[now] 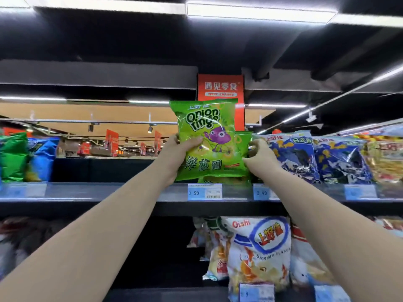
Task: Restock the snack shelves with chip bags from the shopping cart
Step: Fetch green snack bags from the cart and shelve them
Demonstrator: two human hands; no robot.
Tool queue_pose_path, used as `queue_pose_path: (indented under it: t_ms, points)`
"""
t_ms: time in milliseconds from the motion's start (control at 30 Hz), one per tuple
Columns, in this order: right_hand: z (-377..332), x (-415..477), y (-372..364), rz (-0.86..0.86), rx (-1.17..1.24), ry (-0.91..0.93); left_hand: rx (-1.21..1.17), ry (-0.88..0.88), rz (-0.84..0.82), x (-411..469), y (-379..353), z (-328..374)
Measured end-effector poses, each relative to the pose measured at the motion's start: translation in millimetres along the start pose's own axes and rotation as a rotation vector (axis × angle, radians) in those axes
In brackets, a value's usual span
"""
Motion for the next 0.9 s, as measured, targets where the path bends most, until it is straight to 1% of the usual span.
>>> queue_pose_path:
  t_ms: [100,133,167,233,267,333,400,500,567,767,900]
  points:
    - [-5.4,-2.4,12.3,0.098,0.225,0.099,0.035,-0.002,-0.024,8.4,-6.2,-5.4]
    - [-8.6,-5.0,16.1,0.063,0.284,0.109,0.033,-0.001,-0.032,9.4,-7.7,-6.1]
    - [-10.2,-7.3,18.4,-0.017,0.316,0.105,0.016,0.001,-0.047,7.7,-10.5,-6.0]
    - [-10.3,-12.2,20.3,-0.206,0.273,0.067,-0.014,0.009,-0.064,7.2,-16.4,-7.9]
    - [-8.7,-13.2,20.9,-0.244,0.23,0.057,-0.025,0.011,-0.067,6.9,-19.9,-7.7]
    - [-3.0,-10.7,23.0,-0.218,0.197,0.044,-0.038,0.006,-0.077,6.2,-26.2,-6.4]
    - [0.3,-10.8,26.9,-0.193,0.171,0.03,0.011,-0.003,-0.09,5.1,-30.7,-7.8]
    - [6.7,-14.1,31.4,-0.247,0.142,-0.01,0.162,-0.01,-0.117,3.1,-34.8,-13.3]
    - [8.9,-17.1,32.1,-0.282,0.11,-0.017,0.256,-0.014,-0.089,6.6,-35.3,-18.4]
    - [7.9,-18.0,30.1,-0.253,0.038,0.011,0.314,0.017,-0.076,9.5,-38.5,-17.9]
    - [8.8,-22.0,32.8,-0.292,-0.025,0.011,0.369,0.041,-0.098,5.8,-36.5,-17.9]
Point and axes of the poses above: each hand's wrist, its own x-axis towards the middle knuckle, its own y-axis out of the back of the hand, z = x × y, the point moved 1 cm from there along x, towards the middle knuckle, and after that the axes turned 8 degrees about x, right-handed, at the moved point
